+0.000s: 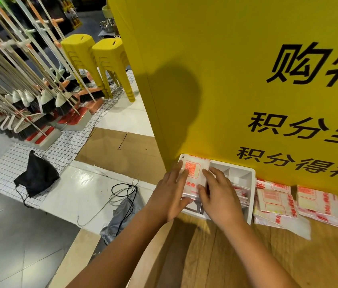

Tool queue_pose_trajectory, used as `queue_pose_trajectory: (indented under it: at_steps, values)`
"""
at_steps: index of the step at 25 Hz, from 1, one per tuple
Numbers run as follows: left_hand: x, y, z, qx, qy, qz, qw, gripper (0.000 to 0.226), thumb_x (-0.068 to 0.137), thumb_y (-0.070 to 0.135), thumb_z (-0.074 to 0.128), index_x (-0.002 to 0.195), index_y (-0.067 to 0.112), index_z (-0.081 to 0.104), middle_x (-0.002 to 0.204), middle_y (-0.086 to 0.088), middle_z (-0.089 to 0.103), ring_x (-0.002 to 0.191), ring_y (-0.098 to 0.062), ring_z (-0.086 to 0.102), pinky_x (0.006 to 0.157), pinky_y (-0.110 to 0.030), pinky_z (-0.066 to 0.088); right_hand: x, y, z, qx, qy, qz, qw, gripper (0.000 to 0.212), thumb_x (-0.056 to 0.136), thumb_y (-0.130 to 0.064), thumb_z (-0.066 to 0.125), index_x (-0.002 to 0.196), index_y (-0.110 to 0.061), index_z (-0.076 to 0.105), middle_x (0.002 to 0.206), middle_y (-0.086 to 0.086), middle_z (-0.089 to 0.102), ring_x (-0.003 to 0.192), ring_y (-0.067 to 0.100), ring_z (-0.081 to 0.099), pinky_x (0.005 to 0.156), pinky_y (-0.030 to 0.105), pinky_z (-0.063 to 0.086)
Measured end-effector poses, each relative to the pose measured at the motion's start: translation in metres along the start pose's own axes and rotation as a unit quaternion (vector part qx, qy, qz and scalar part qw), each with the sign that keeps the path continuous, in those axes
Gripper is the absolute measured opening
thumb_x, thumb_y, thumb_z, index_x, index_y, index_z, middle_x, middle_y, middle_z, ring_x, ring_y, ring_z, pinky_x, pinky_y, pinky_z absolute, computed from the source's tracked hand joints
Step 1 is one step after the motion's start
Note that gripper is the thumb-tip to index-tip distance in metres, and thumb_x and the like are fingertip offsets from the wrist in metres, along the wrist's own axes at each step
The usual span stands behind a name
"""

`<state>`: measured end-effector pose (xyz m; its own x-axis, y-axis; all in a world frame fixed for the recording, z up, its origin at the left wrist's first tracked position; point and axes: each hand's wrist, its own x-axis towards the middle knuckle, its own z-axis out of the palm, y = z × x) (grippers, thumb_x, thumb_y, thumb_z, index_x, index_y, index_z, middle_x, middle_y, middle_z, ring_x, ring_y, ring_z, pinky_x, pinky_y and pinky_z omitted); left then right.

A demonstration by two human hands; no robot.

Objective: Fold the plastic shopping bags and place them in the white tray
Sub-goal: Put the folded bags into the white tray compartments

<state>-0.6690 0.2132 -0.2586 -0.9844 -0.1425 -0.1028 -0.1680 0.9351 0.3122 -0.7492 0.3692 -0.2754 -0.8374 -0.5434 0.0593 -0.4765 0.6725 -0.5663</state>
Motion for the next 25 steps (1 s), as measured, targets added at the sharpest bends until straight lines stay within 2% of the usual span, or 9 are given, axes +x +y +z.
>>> queue_pose_trajectory:
  at_steps: [4,7,11,14,16,18,22,25]
  values:
    - [0.007,-0.001,0.004,0.03,-0.047,-0.01,0.998,0.078,0.099,0.043,0.054,0.158,0.011,0.013,0.168,-0.005,0.002,0.152,-0.025,0.008,0.12,-0.044,0.026,0.007,0.002,0.003,-0.095,-0.035,-0.044,0.994,0.047,0.097,-0.037,0.055,0.139,-0.015,0.055,0.148,0.011,0.047,0.137,0.03,0.04,0.109,0.046,0.037]
    - [0.01,-0.008,-0.001,0.053,-0.079,-0.001,0.995,0.077,0.1,0.042,0.054,0.158,0.012,0.013,0.168,-0.004,0.003,0.153,-0.026,0.004,0.121,-0.044,0.017,0.01,0.001,-0.002,-0.113,-0.047,-0.045,0.991,0.049,0.098,-0.037,0.056,0.139,-0.01,0.055,0.145,0.012,0.051,0.135,0.03,0.042,0.109,0.044,0.036]
    - [0.015,-0.011,-0.002,0.037,-0.112,-0.006,0.993,0.076,0.101,0.036,0.053,0.159,0.013,0.009,0.168,-0.004,-0.001,0.153,-0.027,-0.002,0.123,-0.045,0.008,0.014,0.0,-0.002,-0.128,-0.052,-0.051,0.989,0.054,0.099,-0.04,0.051,0.143,-0.009,0.049,0.151,0.01,0.044,0.141,0.028,0.035,0.114,0.043,0.031]
    - [0.018,-0.01,0.003,0.018,-0.137,-0.01,0.99,0.078,0.102,0.033,0.051,0.159,0.013,0.002,0.168,-0.007,-0.006,0.153,-0.029,-0.009,0.123,-0.043,0.004,0.014,-0.002,0.007,-0.125,-0.07,-0.066,0.987,0.054,0.102,-0.046,0.036,0.144,-0.016,0.05,0.159,0.005,0.035,0.149,0.025,0.024,0.119,0.044,0.024]
    - [0.019,-0.012,0.008,0.023,-0.134,-0.002,0.991,0.08,0.1,0.034,0.052,0.158,0.011,0.003,0.168,-0.009,-0.003,0.153,-0.03,-0.009,0.124,-0.043,0.006,0.013,-0.003,0.012,-0.12,-0.077,-0.077,0.987,0.065,0.099,-0.051,0.017,0.144,-0.019,0.05,0.159,0.003,0.034,0.151,0.023,0.02,0.121,0.042,0.02]
    - [0.019,-0.015,0.012,0.031,-0.118,0.006,0.992,0.079,0.099,0.032,0.053,0.158,0.009,0.006,0.168,-0.009,0.001,0.153,-0.029,-0.008,0.124,-0.044,0.009,0.013,-0.003,0.014,-0.102,-0.074,-0.074,0.989,0.07,0.096,-0.053,0.011,0.144,-0.02,0.05,0.159,0.003,0.034,0.152,0.022,0.019,0.122,0.042,0.019]
    - [0.016,-0.015,0.012,0.053,-0.095,0.014,0.994,0.081,0.097,0.032,0.056,0.158,0.01,0.008,0.167,-0.008,0.005,0.153,-0.029,-0.004,0.124,-0.044,0.009,0.007,-0.005,0.008,-0.063,-0.055,-0.033,0.996,0.051,0.103,-0.042,0.04,0.148,-0.018,0.044,0.161,0.004,0.029,0.15,0.023,0.023,0.12,0.042,0.023]
    - [0.012,-0.007,0.01,0.082,-0.056,0.016,0.995,0.086,0.094,0.034,0.06,0.158,0.009,0.009,0.166,-0.011,0.004,0.153,-0.031,-0.002,0.124,-0.045,0.006,0.005,-0.002,0.002,-0.038,-0.054,-0.005,0.998,0.054,0.102,-0.041,0.045,0.15,-0.019,0.04,0.16,0.002,0.032,0.147,0.021,0.026,0.119,0.037,0.023]
